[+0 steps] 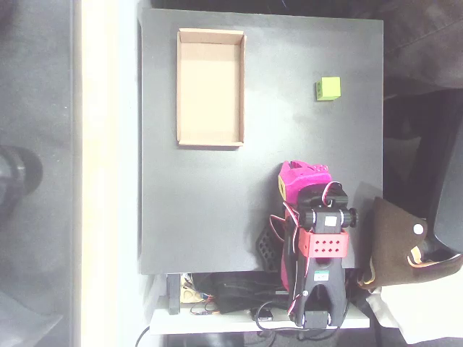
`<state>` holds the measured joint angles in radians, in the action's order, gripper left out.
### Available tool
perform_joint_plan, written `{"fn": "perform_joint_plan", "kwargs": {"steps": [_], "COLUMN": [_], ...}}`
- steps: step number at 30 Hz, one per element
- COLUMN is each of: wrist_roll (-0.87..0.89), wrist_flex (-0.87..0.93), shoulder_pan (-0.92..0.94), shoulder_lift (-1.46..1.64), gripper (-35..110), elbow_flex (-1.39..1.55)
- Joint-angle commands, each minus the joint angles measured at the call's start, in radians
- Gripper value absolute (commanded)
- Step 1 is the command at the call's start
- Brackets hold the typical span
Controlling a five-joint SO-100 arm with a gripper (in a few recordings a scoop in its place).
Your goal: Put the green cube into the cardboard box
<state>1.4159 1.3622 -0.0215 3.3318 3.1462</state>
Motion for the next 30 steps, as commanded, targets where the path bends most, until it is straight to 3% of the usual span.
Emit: {"fn": "perform_joint_plan", "kwargs": {"steps": [1, 30], "wrist_roll": [0.002, 0.0], "wrist_flex": [0.046, 0.052], "shoulder_pan": [-0.003, -0.003], "shoulder_lift": [0.008, 0.006], "gripper": [3, 3], "elbow_flex": [0.011, -0.002]}}
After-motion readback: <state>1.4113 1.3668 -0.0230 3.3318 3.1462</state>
